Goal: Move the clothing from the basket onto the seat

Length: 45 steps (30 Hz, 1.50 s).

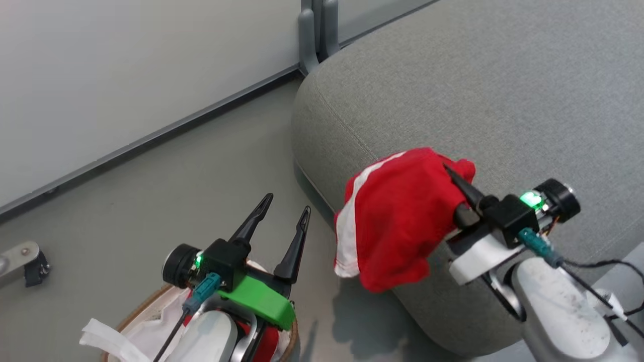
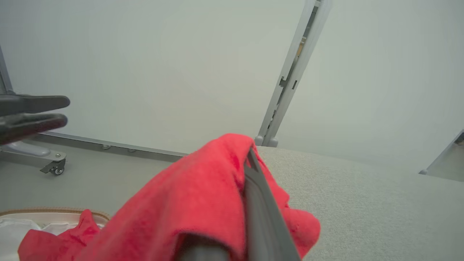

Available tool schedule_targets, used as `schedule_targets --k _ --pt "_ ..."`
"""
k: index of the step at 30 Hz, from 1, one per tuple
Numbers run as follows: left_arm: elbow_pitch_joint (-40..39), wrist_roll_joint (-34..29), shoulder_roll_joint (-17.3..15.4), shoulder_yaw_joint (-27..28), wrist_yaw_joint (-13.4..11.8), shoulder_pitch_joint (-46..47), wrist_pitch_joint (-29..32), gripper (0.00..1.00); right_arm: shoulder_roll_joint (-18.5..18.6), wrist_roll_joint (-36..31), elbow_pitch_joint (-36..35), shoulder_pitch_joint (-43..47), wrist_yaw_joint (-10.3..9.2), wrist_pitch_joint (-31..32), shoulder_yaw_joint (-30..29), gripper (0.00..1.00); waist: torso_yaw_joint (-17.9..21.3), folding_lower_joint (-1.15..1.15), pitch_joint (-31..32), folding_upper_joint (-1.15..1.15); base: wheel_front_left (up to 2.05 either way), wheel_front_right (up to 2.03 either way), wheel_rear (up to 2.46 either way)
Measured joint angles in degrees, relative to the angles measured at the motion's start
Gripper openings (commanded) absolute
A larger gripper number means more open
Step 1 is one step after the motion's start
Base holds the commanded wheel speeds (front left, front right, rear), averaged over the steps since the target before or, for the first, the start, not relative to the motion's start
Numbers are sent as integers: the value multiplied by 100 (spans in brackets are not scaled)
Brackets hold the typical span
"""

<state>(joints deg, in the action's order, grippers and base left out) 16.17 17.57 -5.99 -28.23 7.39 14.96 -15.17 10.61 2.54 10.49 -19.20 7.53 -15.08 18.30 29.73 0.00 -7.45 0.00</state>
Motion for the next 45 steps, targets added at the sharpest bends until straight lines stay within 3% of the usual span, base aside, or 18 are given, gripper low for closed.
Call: schedule_targets --k 9,20,27,29,31,32,37,45 --pt "-325 -5 -513 -388 0 576 0 100 464 -396 198 -1681 0 -1 -834 0 -59 0 -852 0 0 0 0" --pt "-678 115 -926 -733 0 1257 0 100 1236 -836 1870 -3561 0 -1 -1809 0 -608 1 -2056 0 0 0 0" --pt "-747 131 -1129 -721 0 1299 0 100 1093 -1283 2633 -3820 1 -1 -2516 7 -1013 2 -2688 0 0 0 0" --pt "-743 138 -1136 -686 0 1300 0 100 946 -1362 2700 -3706 0 -1 -2811 19 -1134 2 -2802 0 0 0 0" --pt "-715 166 -1132 -637 0 1300 0 100 757 -1477 2741 -3431 0 -1 -3100 44 -1260 1 -2901 0 0 0 0" --pt "-686 170 -1121 -622 0 1300 0 100 644 -1492 2731 -3240 0 -1 -3253 98 -1318 1 -2933 0 0 0 0" --pt "-553 193 -996 -539 0 1259 0 100 279 -1522 2466 -2307 1 -1 -3639 100 -1448 1 -2868 0 0 0 0" --pt "-289 202 -694 -319 0 926 -1 100 220 -1260 1919 -1037 1 -1 -3634 100 -1433 1 -2304 0 0 0 0"
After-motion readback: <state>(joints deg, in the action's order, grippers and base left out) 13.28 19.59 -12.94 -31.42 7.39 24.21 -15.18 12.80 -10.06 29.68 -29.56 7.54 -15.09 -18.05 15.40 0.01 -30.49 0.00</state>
